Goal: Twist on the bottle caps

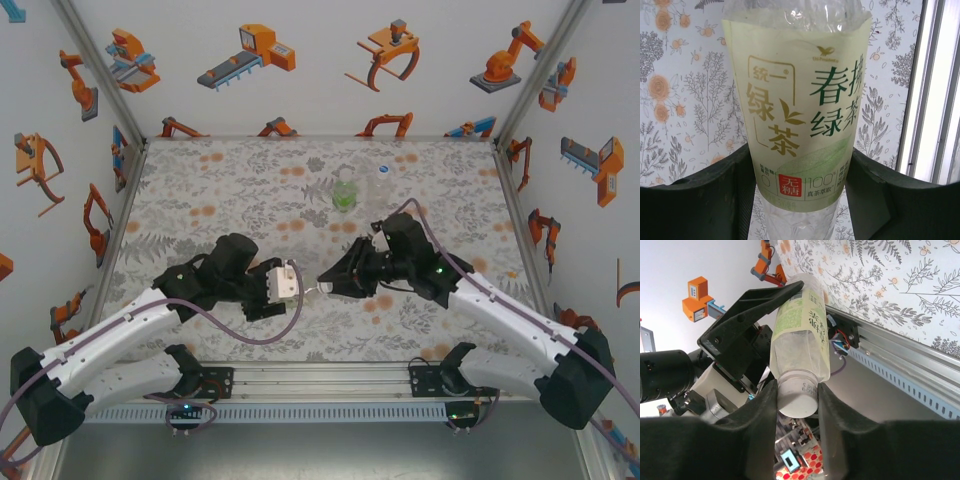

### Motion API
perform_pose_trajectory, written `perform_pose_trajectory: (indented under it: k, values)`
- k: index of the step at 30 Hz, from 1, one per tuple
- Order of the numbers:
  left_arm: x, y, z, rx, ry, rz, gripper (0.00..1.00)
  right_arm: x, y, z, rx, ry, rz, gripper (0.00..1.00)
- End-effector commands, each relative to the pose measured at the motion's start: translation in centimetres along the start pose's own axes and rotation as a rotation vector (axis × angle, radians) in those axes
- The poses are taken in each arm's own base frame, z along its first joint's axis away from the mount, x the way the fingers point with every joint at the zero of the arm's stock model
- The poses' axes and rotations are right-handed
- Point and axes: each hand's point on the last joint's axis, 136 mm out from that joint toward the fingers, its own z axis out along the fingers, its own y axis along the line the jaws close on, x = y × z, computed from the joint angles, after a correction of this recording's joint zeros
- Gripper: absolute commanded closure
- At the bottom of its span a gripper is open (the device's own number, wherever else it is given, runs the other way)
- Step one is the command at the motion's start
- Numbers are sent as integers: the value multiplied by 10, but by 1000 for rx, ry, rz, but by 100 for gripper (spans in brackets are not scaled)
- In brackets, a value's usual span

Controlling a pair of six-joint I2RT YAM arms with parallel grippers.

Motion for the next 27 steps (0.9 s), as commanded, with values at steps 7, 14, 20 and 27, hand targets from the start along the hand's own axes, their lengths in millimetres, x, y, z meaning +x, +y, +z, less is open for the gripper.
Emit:
perform_pose_trajectory:
  k: [7, 14, 20, 27]
  values:
    - [-65, 14, -18, -50, -252, 82, 100, -4, 68, -69, 2, -197, -508, 33]
    - [-74, 8, -22, -13, -291, 98, 100, 19, 110, -104, -91, -248, -1093, 33]
    - [-82, 1, -24, 37, -320, 102, 100, 61, 124, -123, -259, -249, -1715, 35]
    - [-93, -10, -30, 115, -363, 89, 100, 99, 109, -121, -428, -109, -2133, 44]
